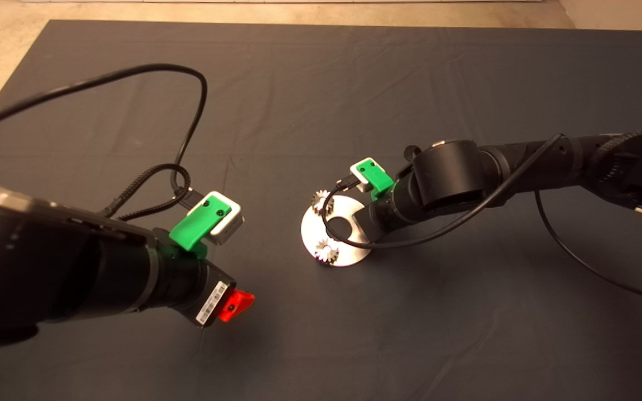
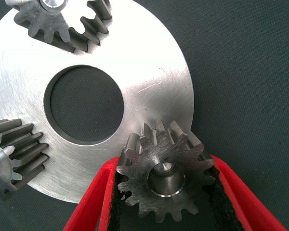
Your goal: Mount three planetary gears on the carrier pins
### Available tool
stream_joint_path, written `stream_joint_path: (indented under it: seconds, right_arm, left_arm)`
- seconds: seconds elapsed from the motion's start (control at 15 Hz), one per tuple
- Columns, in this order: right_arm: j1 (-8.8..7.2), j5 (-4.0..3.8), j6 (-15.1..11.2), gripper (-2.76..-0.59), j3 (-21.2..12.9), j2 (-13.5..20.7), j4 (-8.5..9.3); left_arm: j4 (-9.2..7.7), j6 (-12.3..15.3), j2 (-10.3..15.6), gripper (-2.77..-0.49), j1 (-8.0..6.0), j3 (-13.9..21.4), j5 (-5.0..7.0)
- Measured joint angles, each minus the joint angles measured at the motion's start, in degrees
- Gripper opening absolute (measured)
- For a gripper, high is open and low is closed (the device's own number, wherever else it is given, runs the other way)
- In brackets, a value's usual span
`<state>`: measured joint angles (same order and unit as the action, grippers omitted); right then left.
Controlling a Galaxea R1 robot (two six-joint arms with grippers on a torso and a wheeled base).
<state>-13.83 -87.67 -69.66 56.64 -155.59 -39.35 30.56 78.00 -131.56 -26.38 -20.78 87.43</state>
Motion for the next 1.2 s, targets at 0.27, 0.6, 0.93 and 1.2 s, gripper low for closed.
stream_joint_path:
  seconds: [0.27, 0.6, 0.93, 1.2]
  right_arm:
    - [0.0, 0.05, 0.0, -2.27, 0.2, 0.0, 0.02]
    - [-0.01, 0.08, 0.0, -2.19, 0.7, -0.2, 0.0]
    - [-0.03, 0.05, 0.0, -2.09, 0.7, -0.2, -0.11]
    - [-0.03, 0.0, 0.0, -1.96, 0.7, -0.5, -0.12]
  left_arm:
    - [0.0, 0.0, 0.0, -0.64, 0.0, 0.0, 0.0]
    - [0.0, 0.0, 0.0, -0.64, 0.0, 0.0, 0.0]
    - [0.0, 0.0, 0.0, -0.64, 0.0, 0.0, 0.0]
    - [0.0, 0.0, 0.0, -0.64, 0.0, 0.0, 0.0]
